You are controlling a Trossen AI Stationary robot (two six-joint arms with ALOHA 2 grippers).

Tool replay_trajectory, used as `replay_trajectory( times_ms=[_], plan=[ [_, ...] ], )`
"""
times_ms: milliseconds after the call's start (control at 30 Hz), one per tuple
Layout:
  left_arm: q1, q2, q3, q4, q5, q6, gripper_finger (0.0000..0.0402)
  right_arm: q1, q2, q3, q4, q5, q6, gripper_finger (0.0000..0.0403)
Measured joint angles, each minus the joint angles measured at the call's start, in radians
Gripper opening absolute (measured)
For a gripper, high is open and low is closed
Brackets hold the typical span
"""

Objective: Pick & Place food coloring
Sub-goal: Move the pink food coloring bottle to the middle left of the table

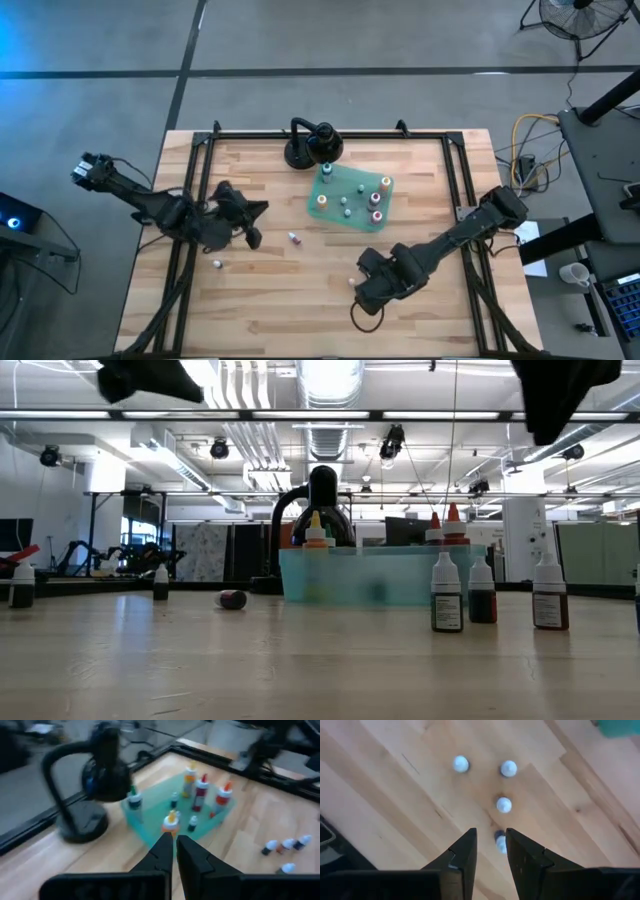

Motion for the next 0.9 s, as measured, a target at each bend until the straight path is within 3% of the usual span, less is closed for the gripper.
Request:
replay_trajectory(
  times_ms=[100, 267, 367, 567, 767, 900],
  plan=[
    [0.136, -0.001, 0.000, 0.062, 0.267, 0.129, 0.0000, 0.014, -0.001, -0.010, -0.023, 0.006, 0.020, 0.0091],
    [0.475, 0.045, -0.025, 0.069, 0.904, 0.245, 0.0000, 0.059, -0.027, -0.049, -0.076, 0.107, 0.088, 0.0086],
    [0.615, 0.084, -0.033, 0.076, 1.101, 0.342, 0.0000, 0.086, -0.043, -0.065, -0.135, 0.139, 0.131, 0.0087],
    [0.709, 0.148, -0.033, 0.081, 1.123, 0.612, 0.0000, 0.140, -0.066, -0.081, -0.253, 0.182, 0.182, 0.0090],
    [0.718, 0.258, -0.033, 0.124, 0.987, 0.621, 0.0000, 0.199, -0.186, -0.174, -0.374, 0.305, 0.240, 0.0081],
    [0.718, 0.351, -0.031, 0.119, 1.026, 0.704, 0.0000, 0.226, -0.332, -0.293, -0.371, 0.346, 0.320, 0.0075]
  ],
)
